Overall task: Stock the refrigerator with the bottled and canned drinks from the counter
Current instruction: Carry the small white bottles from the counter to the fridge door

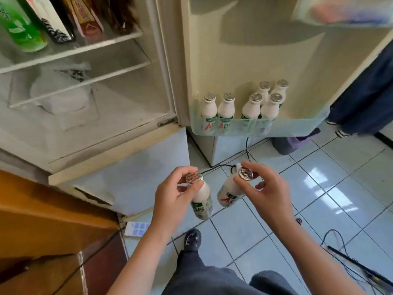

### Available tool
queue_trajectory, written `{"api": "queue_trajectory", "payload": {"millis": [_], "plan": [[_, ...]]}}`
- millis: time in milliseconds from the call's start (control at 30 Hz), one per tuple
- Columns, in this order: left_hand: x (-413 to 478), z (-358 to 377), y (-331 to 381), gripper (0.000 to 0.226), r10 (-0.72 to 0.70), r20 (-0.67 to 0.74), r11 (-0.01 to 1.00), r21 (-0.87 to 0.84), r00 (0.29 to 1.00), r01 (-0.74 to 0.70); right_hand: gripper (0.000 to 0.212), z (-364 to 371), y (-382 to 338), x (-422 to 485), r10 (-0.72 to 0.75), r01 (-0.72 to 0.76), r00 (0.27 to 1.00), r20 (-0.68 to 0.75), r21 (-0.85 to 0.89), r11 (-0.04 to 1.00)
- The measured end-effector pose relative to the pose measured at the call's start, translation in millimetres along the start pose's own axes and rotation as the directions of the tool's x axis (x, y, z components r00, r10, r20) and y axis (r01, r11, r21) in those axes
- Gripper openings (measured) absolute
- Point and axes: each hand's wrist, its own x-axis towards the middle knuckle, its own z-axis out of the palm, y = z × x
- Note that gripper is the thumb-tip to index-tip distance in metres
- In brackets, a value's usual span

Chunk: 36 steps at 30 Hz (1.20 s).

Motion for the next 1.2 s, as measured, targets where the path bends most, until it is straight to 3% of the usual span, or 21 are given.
{"api": "queue_trajectory", "payload": {"millis": [200,400,667,900,1067,1200], "plan": [[96,-24,23,0.02,0.121,0.122,0.993,-0.032,0.985,-0.118,0.027,8,-23,61,0.072,-0.072,0.994,-0.085,0.008,0.997],[159,-25,63,0.023,0.271,0.245,0.96,-0.14,0.931,-0.242,0.028,-6,-50,105,0.034,0.016,0.931,-0.362,0.135,0.991],[212,-1,124,0.016,0.444,0.125,0.865,-0.319,0.887,-0.388,0.024,-31,-65,172,0.022,0.125,0.817,-0.576,0.215,0.969],[245,37,128,0.029,0.457,0.018,0.859,-0.269,0.889,-0.436,0.026,-29,-47,225,0.001,0.103,0.856,-0.517,0.173,0.98],[266,55,116,0.018,0.406,-0.069,0.888,-0.206,0.911,-0.411,0.027,-21,-28,254,-0.039,0.058,0.956,-0.29,0.059,0.997],[277,65,114,0.019,0.445,-0.092,0.882,-0.129,0.891,-0.454,0.031,-16,-17,266,-0.101,0.095,0.984,-0.145,-0.047,0.994]]}}
